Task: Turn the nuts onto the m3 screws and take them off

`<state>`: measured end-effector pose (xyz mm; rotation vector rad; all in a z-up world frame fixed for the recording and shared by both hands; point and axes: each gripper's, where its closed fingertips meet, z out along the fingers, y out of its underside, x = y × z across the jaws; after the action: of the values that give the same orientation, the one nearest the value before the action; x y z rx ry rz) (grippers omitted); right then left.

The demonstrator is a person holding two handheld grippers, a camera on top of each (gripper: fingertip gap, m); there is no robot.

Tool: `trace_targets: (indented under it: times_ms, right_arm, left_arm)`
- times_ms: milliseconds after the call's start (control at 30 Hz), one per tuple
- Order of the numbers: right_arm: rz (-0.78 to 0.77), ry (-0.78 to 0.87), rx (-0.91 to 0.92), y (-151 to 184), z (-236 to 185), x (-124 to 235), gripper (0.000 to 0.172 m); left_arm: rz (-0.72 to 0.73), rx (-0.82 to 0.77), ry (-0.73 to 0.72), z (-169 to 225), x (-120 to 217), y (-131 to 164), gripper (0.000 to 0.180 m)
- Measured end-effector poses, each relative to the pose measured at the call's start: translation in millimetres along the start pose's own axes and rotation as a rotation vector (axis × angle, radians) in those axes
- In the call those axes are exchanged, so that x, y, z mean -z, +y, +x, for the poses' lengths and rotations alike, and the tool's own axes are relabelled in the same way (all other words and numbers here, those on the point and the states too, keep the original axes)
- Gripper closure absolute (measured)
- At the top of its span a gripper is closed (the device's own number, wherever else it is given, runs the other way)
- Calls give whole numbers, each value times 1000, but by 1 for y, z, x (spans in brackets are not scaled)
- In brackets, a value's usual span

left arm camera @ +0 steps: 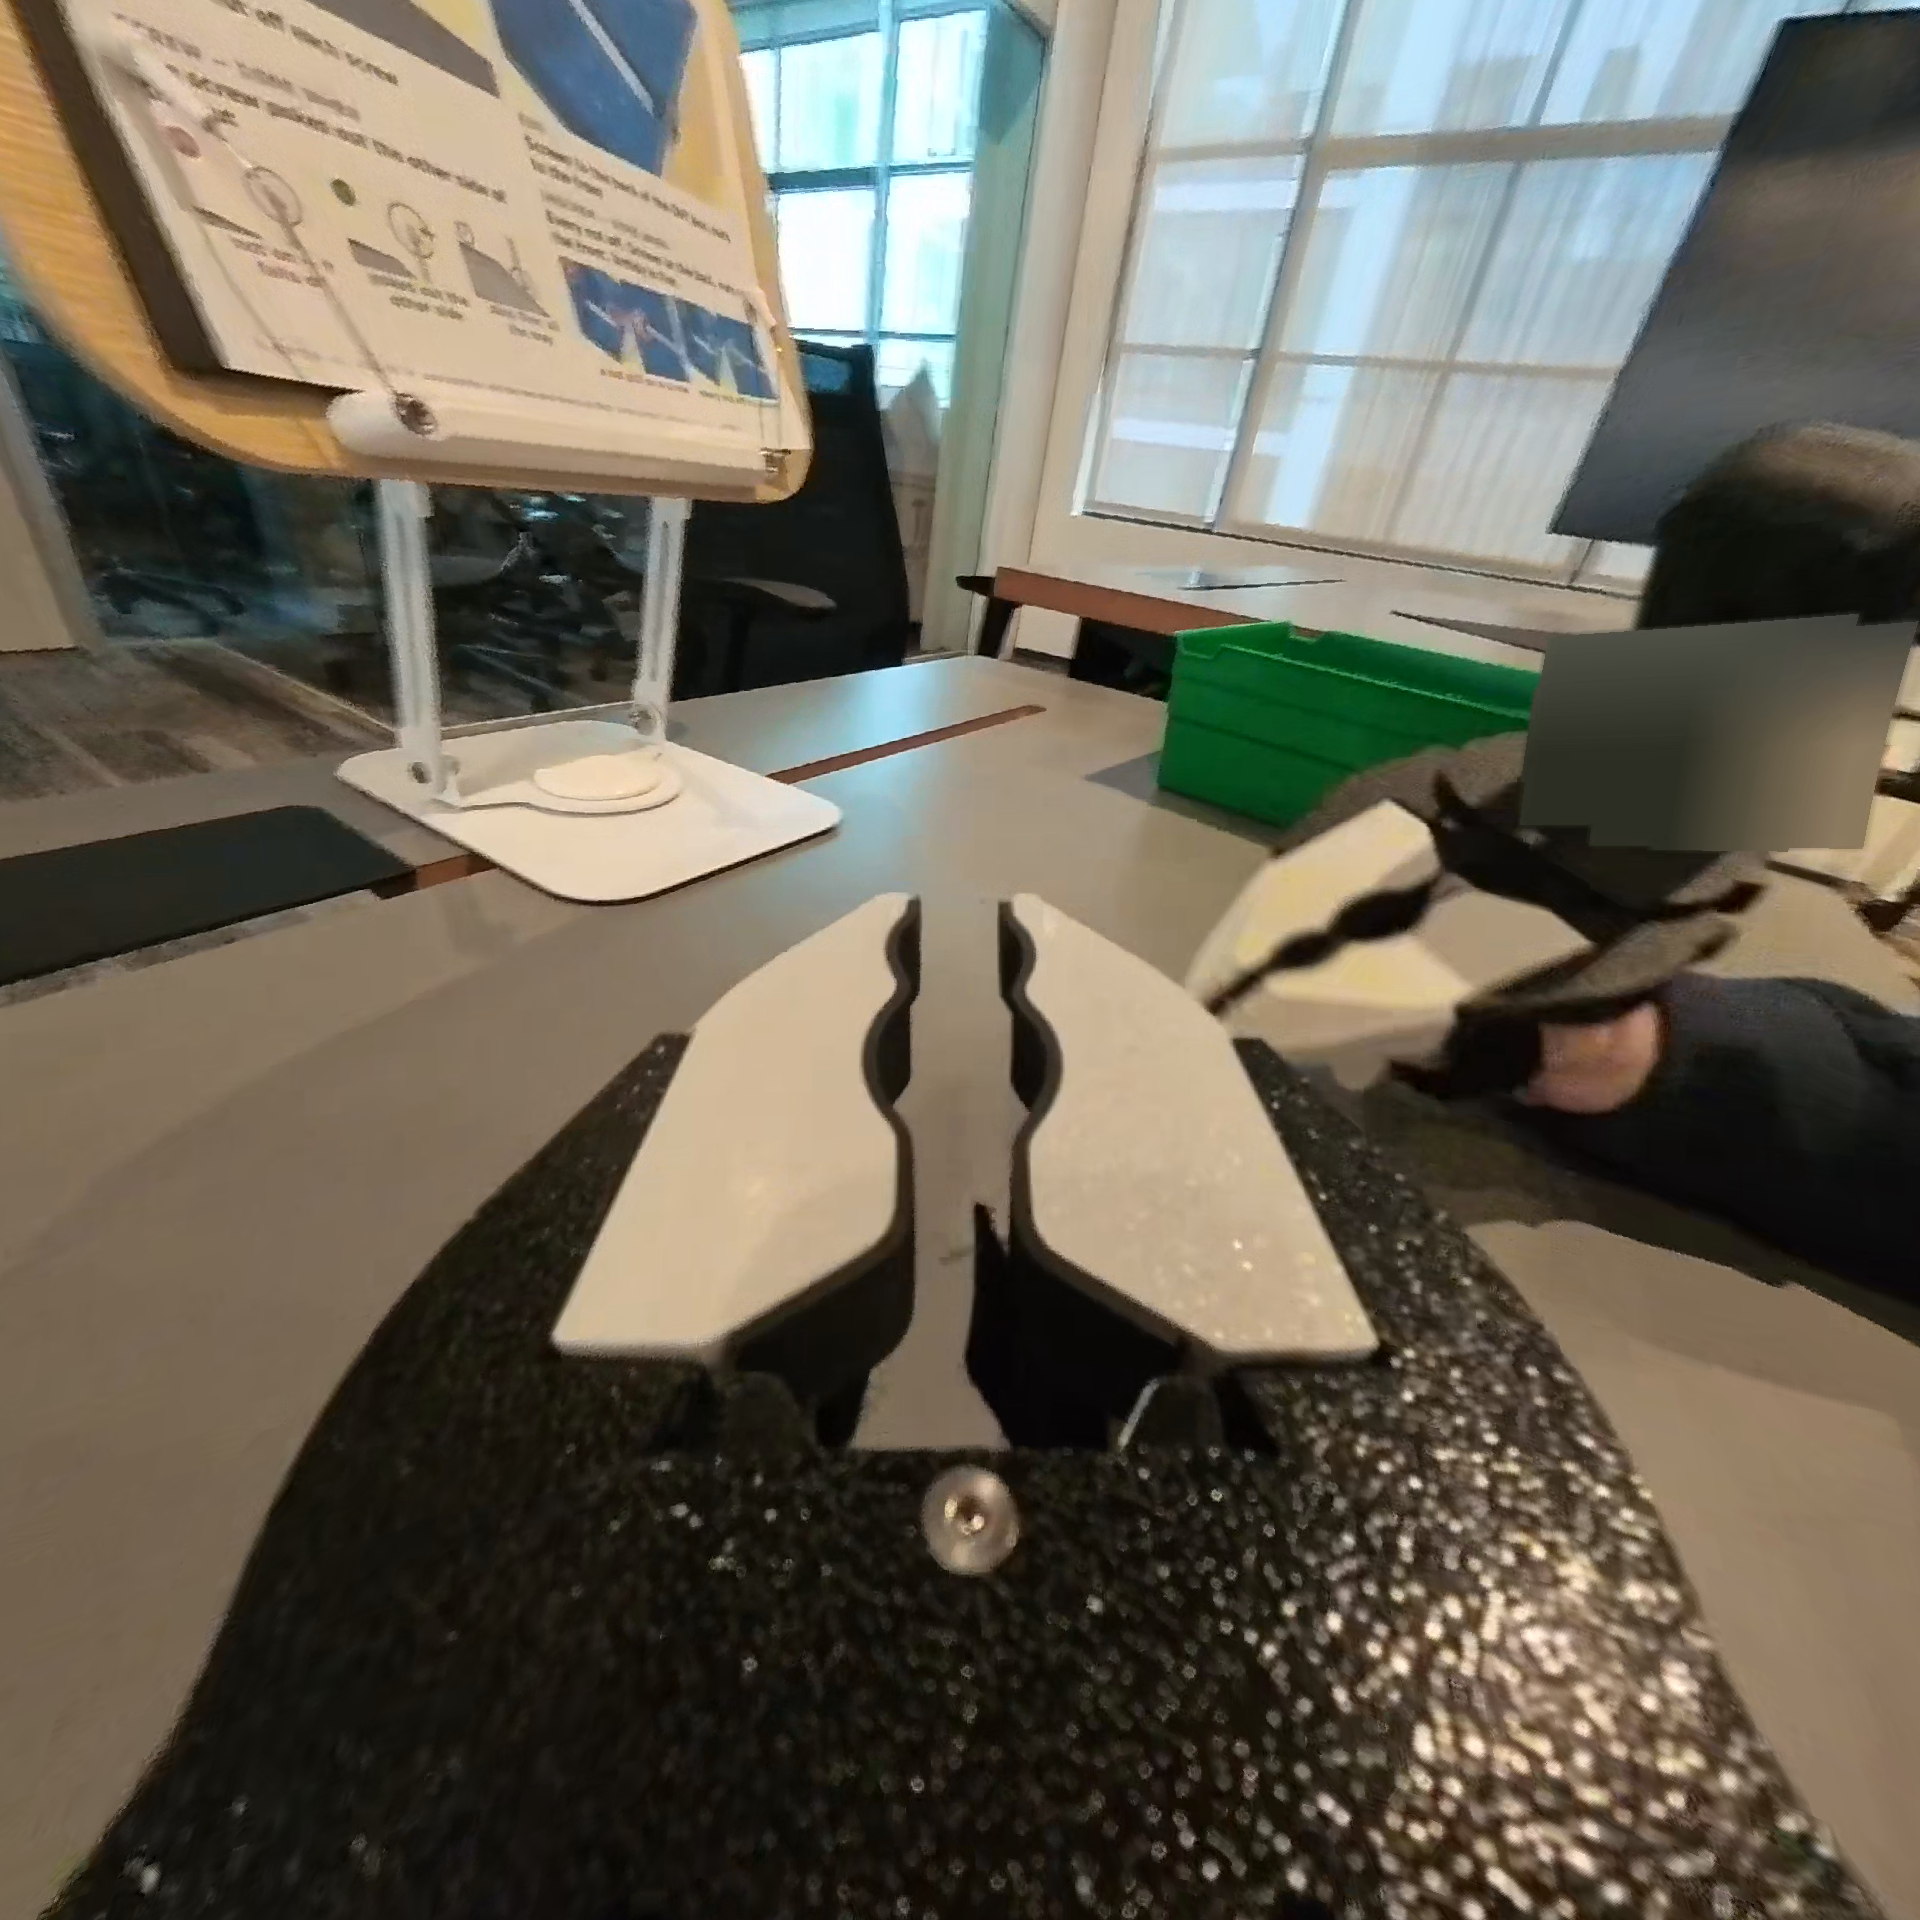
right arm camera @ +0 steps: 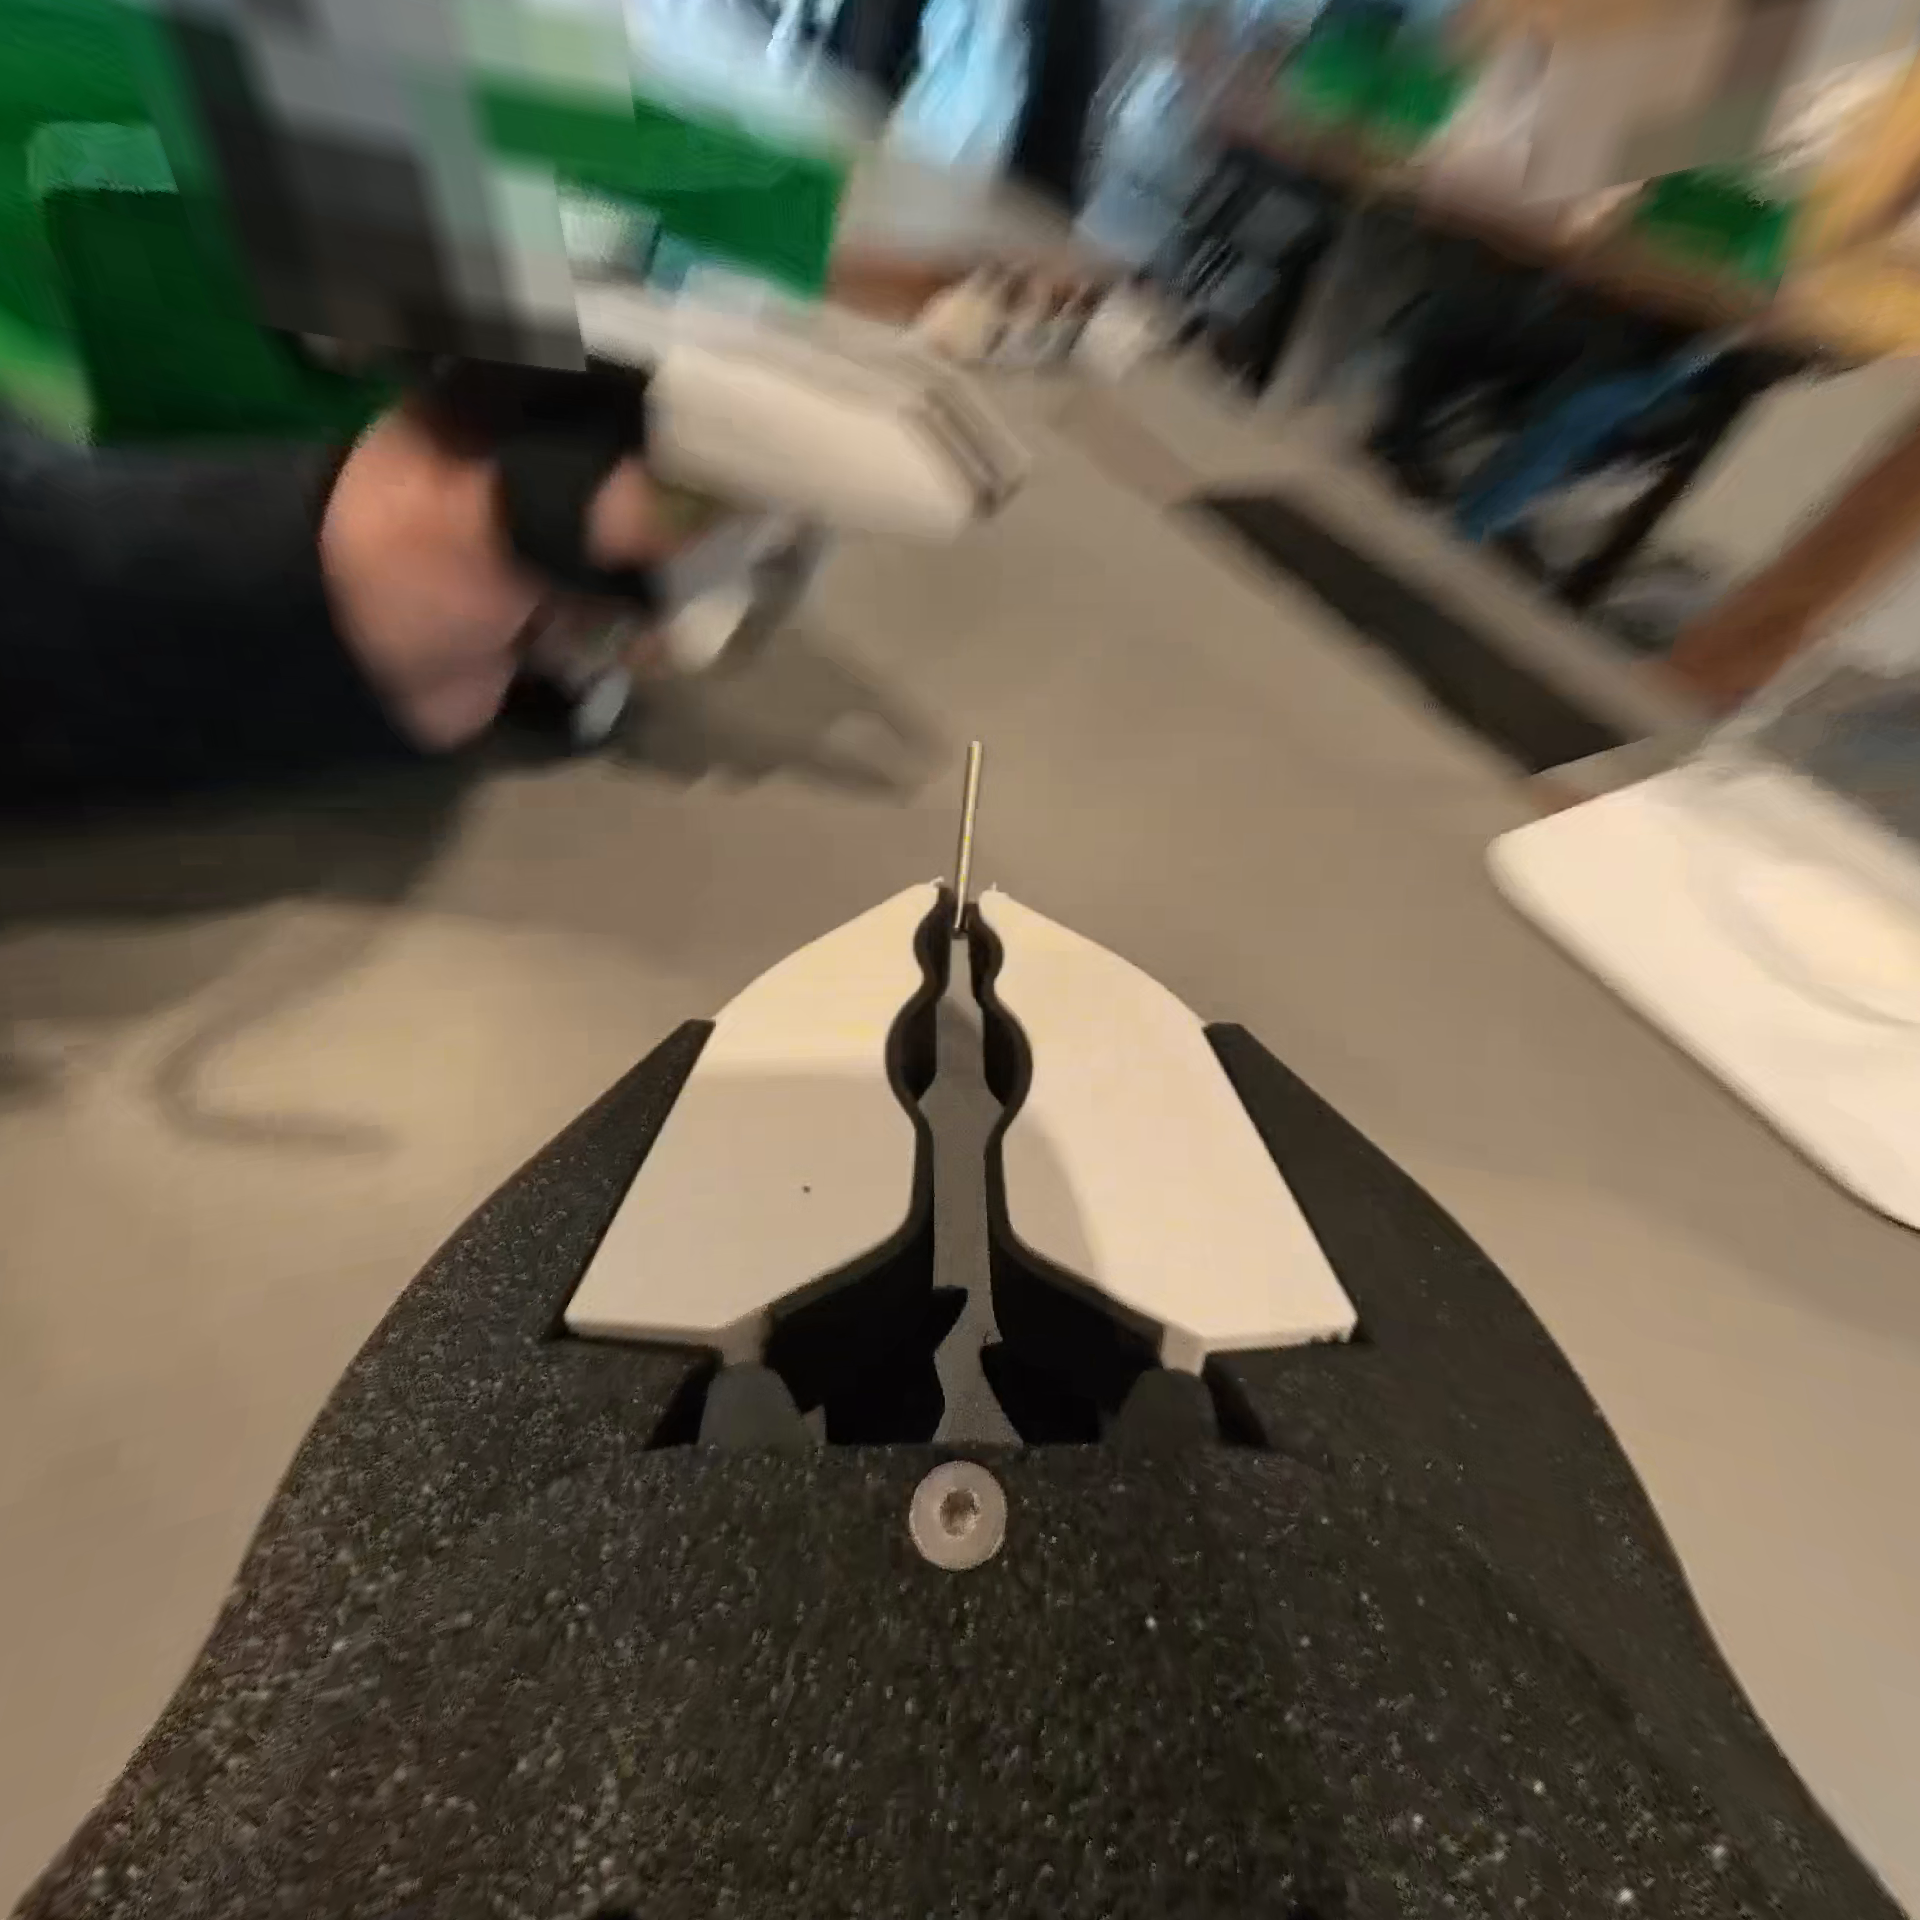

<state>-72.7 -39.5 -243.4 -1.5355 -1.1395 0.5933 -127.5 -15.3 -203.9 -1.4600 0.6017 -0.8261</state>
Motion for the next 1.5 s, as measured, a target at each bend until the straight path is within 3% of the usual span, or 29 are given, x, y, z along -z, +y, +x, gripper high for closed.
trace_targets:
  times_ms: [33, 233, 367, 567, 800, 933, 1067, 1267, 1500]
  right_arm:
    - [51, 37, -16, -6, 7, 5, 169]
    - [236, 32, -29, -29, 6, 17, 169]
    - [242, -43, 20, -29, -9, 13, 169]
    - [240, -91, 48, -28, -19, 12, 169]
    - [223, -106, 74, -24, -22, 11, 169]
    - [179, -90, 99, -14, -11, 16, 161]
    - [215, -157, -20, -15, -5, 25, 157]
    - [163, -171, -70, -4, 6, 30, 158]
    - [58, -377, -124, 10, -16, 34, 166]
  left_arm:
    - [2, 20, 45, 7, -2, 0, 164]
    - [19, 201, 366, 54, -14, 1, 144]
    - [0, 234, 466, 69, -16, 4, 150]
    - [6, 203, 489, 73, -13, 3, 175]
    - [-27, 124, 444, 71, -14, 8, 178]
    - [-110, 71, 416, 70, -16, 18, 179]
    - [-223, 4, 387, 69, -18, 34, 179]
    - [-417, -33, 524, 92, -12, 61, 179]
    - [-619, -226, 514, 101, -6, 96, 178]
